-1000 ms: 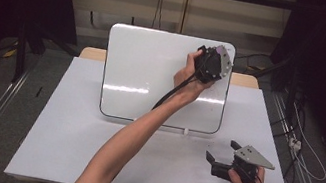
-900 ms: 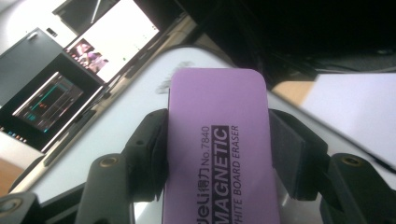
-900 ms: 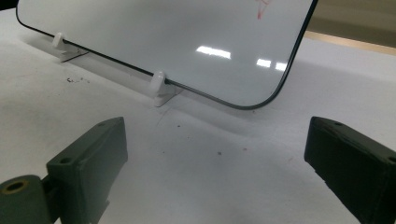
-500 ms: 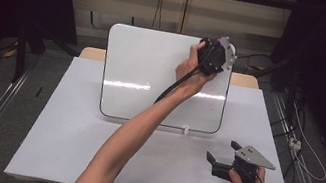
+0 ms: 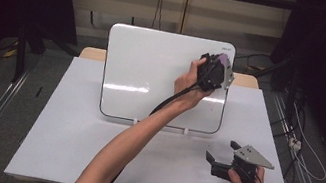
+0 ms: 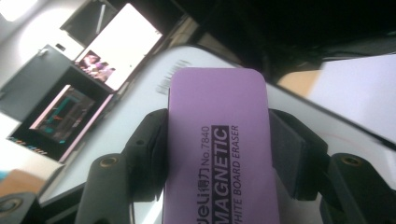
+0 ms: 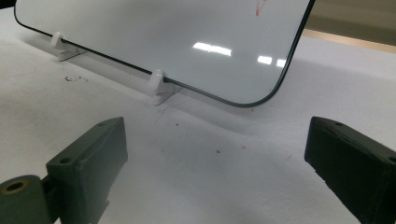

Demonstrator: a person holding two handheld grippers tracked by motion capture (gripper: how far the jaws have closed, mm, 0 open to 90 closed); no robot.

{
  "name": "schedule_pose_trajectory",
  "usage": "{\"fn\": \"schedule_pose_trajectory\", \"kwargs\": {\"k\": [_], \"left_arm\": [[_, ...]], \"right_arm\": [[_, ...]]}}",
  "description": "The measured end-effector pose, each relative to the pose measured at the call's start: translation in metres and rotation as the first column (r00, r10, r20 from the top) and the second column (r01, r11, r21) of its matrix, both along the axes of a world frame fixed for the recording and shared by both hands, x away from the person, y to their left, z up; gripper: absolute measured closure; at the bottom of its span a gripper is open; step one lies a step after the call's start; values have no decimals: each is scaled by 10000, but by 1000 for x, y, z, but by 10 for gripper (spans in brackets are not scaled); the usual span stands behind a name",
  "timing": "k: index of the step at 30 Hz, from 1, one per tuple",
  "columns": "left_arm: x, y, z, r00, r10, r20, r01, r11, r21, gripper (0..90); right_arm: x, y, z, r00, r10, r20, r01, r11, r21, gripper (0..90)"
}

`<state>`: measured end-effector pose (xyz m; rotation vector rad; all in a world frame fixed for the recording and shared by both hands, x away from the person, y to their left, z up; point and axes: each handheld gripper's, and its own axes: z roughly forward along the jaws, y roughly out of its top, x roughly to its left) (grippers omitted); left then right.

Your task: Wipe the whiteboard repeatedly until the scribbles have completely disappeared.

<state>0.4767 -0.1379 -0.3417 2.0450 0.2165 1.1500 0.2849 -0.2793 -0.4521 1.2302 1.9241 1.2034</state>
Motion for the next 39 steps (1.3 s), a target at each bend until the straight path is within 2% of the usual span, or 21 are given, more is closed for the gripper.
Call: {"fn": "schedule_pose_trajectory", "kwargs": {"k": [6, 9, 10, 11, 14, 19, 21, 24, 26, 28, 32, 33, 34, 36, 39], "left_arm": [[-23, 3, -27, 9983, -508, -275, 508, 9987, -1, 414], [-26, 3, -29, 9973, -652, -333, 654, 9979, 28, 414], [-24, 4, -27, 9961, -706, -522, 706, 9975, -31, 414], [-21, 5, -25, 9962, -670, -548, 666, 9977, -84, 414], [-10, 8, -10, 9993, -311, -213, 309, 9995, -78, 414], [20, 20, 22, 9980, 622, -92, -627, 9964, -564, 414], [30, 27, 32, 9949, 996, 126, -984, 9924, -733, 414], [42, 38, 43, 9893, 1460, 49, -1444, 9826, -1166, 414], [45, 41, 45, 9884, 1508, -155, -1515, 9778, -1447, 414], [43, 38, 44, 9873, 1591, -9, -1581, 9801, -1198, 414], [36, 25, 38, 9933, 1155, -82, -1158, 9892, -900, 414], [33, 22, 36, 9941, 1084, -30, -1084, 9925, -566, 414], [29, 18, 33, 9945, 1051, -2, -1050, 9934, -457, 414], [24, 15, 27, 9966, 798, -201, -807, 9953, -531, 414], [17, 15, 20, 9981, 609, -86, -611, 9977, -284, 414]], "right_arm": [[-1, 1, 1, 10000, 17, 42, -17, 10000, -54, 58], [-1, 2, 1, 10000, 4, 34, -4, 10000, -60, 58], [-1, 2, 1, 10000, 12, 46, -11, 10000, -70, 58], [-1, 2, 1, 10000, 34, 45, -34, 10000, -75, 58], [-2, 3, 1, 10000, 35, 48, -35, 10000, -59, 58], [-1, 0, 0, 10000, 4, 10, -4, 10000, -5, 58], [-1, -1, 0, 10000, -7, 29, 7, 10000, -3, 58], [-1, -2, 1, 10000, -27, 31, 27, 10000, 25, 58], [-1, -2, 1, 10000, -29, 28, 29, 10000, 28, 58], [-1, -2, 1, 10000, -35, 46, 35, 10000, 26, 58], [-1, 0, 0, 10000, -16, 10, 16, 10000, -4, 58], [0, 0, 1, 10000, 6, 25, -6, 10000, -5, 58], [-1, 1, 1, 10000, 18, 25, -18, 10000, 2, 58], [-1, 1, 1, 10000, 47, 41, -47, 10000, 1, 58], [-1, 0, 1, 10000, 50, 38, -50, 10000, -14, 58]]}}
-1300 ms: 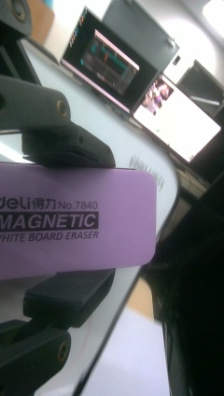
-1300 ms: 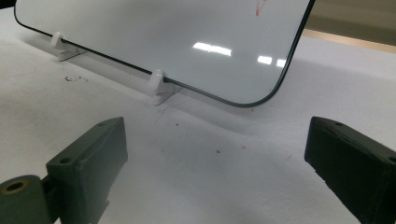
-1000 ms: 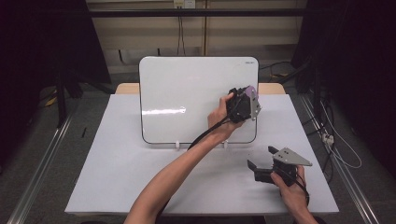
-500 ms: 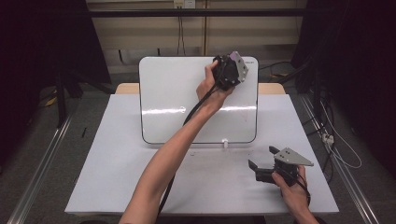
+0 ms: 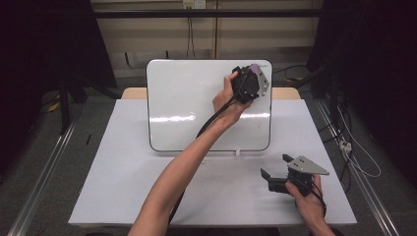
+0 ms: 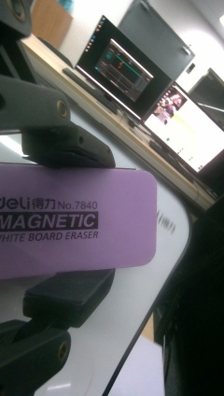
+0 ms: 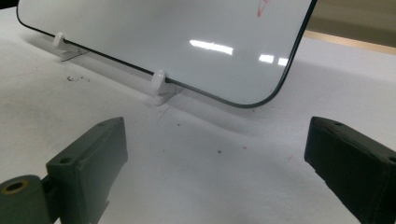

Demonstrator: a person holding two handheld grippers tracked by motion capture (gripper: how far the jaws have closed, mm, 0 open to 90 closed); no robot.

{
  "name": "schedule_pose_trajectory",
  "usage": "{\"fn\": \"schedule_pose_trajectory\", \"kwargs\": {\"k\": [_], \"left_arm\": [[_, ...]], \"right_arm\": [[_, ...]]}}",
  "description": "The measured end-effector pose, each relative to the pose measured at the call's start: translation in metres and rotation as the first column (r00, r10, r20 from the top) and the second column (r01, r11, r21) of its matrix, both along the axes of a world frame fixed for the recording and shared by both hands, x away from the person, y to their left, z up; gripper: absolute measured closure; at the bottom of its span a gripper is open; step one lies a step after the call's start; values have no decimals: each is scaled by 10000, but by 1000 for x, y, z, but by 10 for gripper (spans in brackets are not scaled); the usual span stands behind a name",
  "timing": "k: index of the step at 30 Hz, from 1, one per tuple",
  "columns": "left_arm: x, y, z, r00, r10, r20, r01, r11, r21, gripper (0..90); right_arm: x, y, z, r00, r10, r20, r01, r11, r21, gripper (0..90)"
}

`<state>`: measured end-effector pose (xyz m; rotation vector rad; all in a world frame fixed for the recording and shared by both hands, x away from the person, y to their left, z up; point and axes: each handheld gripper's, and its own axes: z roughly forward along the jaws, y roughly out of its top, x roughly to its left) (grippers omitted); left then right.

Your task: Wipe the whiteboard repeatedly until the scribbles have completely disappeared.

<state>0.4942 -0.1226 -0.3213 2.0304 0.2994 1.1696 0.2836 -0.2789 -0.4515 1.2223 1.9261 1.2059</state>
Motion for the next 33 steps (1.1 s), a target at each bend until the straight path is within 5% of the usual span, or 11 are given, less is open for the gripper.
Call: {"fn": "schedule_pose_trajectory", "kwargs": {"k": [8, 18, 20, 23, 25, 30, 33], "left_arm": [[-18, 3, -22, 9992, -361, -152, 360, 9993, -65, 414], [-67, -13, -70, 9910, -1260, -458, 1291, 9888, 744, 413], [-72, -19, -74, 9915, -1289, -202, 1303, 9853, 1108, 413], [-68, -20, -71, 9896, -1336, -525, 1377, 9868, 847, 414], [-62, -18, -66, 9895, -1405, -348, 1433, 9848, 981, 414], [-35, -8, -35, 9984, -532, -211, 538, 9982, 276, 414], [-21, -3, -21, 9989, -327, -348, 327, 9995, -1, 414]], "right_arm": [[0, 0, 0, 10000, -10, 6, 10, 10000, -59, 58], [0, 3, 0, 10000, 10, 13, -10, 9999, -100, 58], [0, 3, 0, 10000, 26, -23, -26, 9999, -113, 58], [1, 4, 0, 10000, 30, -11, -30, 9999, -125, 58], [0, 4, 1, 10000, 38, 21, -37, 9999, -111, 58], [0, 2, 0, 10000, 17, 4, -17, 10000, -88, 59], [0, 1, 0, 10000, 5, 4, -5, 10000, -69, 58]]}}
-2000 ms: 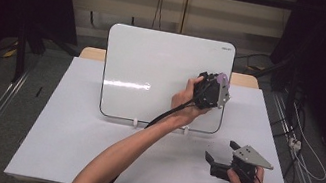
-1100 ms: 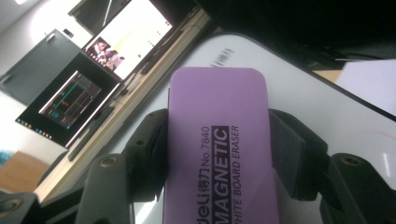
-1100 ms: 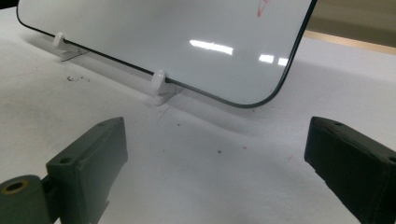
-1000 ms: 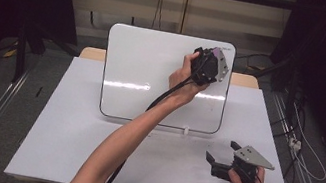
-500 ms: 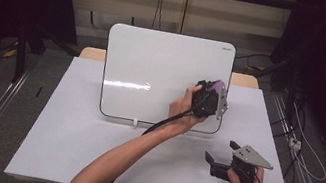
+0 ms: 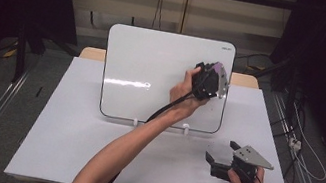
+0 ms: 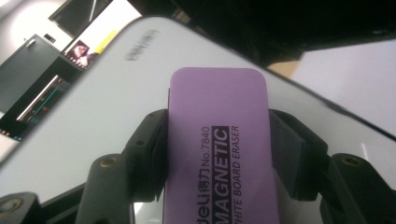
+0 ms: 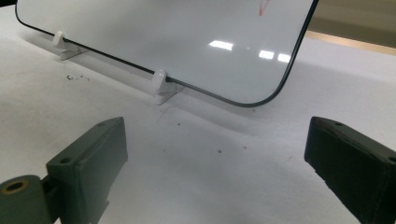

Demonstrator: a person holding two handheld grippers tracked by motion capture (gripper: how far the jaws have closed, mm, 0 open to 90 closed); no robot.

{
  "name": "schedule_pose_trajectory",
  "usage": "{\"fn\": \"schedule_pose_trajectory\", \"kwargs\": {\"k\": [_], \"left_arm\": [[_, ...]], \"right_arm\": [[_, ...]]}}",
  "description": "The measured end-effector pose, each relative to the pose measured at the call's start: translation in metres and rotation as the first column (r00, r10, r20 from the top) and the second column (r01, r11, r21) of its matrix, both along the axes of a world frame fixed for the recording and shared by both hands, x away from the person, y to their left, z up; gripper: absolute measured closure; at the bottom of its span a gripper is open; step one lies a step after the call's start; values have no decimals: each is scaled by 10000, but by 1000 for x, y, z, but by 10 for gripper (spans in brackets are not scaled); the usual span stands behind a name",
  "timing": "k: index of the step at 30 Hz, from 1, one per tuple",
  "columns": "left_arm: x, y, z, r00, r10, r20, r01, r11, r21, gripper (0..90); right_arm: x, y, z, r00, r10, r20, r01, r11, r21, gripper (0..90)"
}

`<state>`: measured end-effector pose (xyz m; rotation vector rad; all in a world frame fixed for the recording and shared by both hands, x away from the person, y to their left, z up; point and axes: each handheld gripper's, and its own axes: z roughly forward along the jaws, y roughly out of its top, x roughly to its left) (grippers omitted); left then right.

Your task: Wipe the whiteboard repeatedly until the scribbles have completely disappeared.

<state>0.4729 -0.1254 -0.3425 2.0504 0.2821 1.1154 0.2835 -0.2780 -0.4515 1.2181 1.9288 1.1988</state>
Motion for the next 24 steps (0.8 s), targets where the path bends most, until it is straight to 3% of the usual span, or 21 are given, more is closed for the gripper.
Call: {"fn": "schedule_pose_trajectory", "kwargs": {"k": [3, 8, 14, 17, 18, 19, 24], "left_arm": [[-1, -3, -1, 9999, -20, 166, 17, 9999, 140, 414], [-24, -12, -27, 9967, -799, 138, 790, 9953, 569, 413], [-59, -4, -67, 9841, -1757, -258, 1775, 9777, 1121, 414], [-71, -2, -79, 9761, -2131, -432, 2173, 9621, 1648, 413], [-72, -1, -80, 9751, -2184, -371, 2216, 9600, 1710, 413], [-70, 0, -79, 9741, -2198, -536, 2255, 9627, 1494, 413], [-57, 4, -63, 9854, -1694, -185, 1703, 9767, 1303, 414]], "right_arm": [[1, 0, 0, 10000, -5, -8, 5, 10000, 8, 59], [0, 1, 1, 10000, 20, 8, -20, 10000, -13, 58], [-2, 0, 1, 10000, 31, 61, -31, 10000, -6, 58], [-1, 0, 1, 10000, -4, 22, 4, 10000, -23, 59], [-1, 1, 1, 10000, 2, 1, -2, 10000, -34, 59], [0, 1, 1, 10000, 16, 2, -16, 10000, -46, 58], [-1, 2, 1, 10000, 47, 23, -47, 10000, -72, 58]]}}
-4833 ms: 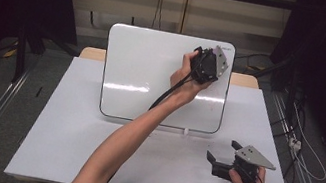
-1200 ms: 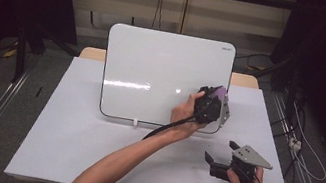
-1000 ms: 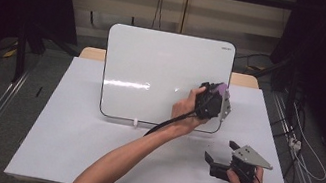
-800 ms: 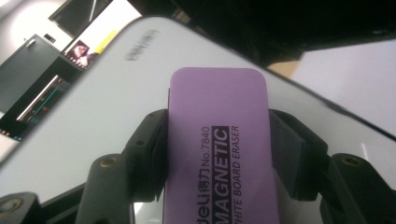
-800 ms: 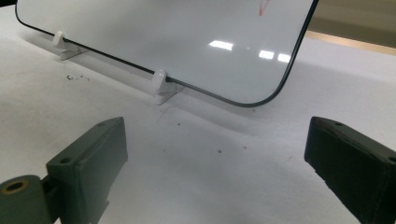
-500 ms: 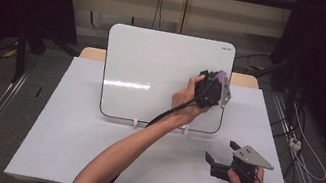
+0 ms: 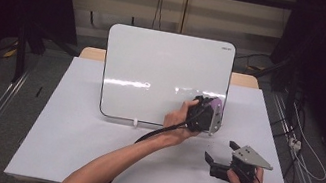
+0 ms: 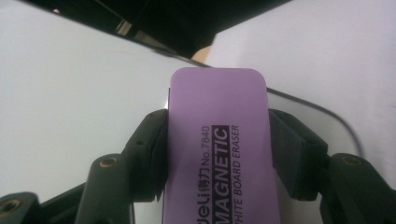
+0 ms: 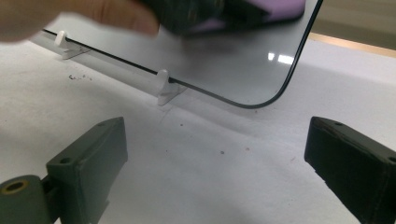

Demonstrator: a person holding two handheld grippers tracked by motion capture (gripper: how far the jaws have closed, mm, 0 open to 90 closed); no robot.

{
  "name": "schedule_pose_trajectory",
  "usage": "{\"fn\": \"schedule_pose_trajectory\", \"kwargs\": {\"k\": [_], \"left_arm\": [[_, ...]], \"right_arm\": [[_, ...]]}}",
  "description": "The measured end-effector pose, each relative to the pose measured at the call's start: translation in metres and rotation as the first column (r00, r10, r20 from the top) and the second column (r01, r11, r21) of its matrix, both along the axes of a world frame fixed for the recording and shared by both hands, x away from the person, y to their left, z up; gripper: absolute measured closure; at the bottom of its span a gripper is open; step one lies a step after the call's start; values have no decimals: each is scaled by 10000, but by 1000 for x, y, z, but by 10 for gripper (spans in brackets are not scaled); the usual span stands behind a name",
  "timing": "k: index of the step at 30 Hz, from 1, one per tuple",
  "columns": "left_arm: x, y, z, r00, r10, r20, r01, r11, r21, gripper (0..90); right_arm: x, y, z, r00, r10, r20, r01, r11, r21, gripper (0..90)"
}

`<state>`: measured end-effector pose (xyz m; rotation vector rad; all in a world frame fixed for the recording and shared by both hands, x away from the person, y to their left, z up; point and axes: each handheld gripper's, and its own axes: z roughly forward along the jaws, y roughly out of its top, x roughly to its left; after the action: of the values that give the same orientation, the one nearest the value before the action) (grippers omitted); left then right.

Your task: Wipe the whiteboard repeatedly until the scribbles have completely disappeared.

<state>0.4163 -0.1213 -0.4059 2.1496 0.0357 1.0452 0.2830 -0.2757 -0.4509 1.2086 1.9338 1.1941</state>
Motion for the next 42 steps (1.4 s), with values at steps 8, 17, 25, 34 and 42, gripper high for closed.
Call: {"fn": "schedule_pose_trajectory", "kwargs": {"k": [8, 17, 25, 34, 42], "left_arm": [[38, 37, 35, 9928, 1198, -79, -1197, 9834, -1366, 414], [41, 57, 39, 9866, 1569, -446, -1623, 9715, -1728, 414], [9, 60, 8, 9941, 614, -894, -702, 9926, -987, 413], [2, 91, 26, 9731, -58, -2305, -670, 9495, -3066, 413], [-1, 126, 27, 9340, -405, -3550, -1362, 8783, -4583, 413]], "right_arm": [[-2, -1, 0, 10000, 6, 15, -6, 10000, 58, 58], [-1, 0, 0, 10000, -9, 0, 9, 10000, 31, 59], [-1, 2, 1, 10000, 58, 9, -58, 10000, -24, 59], [0, 7, 2, 9999, 11, 143, -12, 10000, 57, 60], [4, 17, 1, 9999, 88, 66, -90, 9994, 340, 60]]}}
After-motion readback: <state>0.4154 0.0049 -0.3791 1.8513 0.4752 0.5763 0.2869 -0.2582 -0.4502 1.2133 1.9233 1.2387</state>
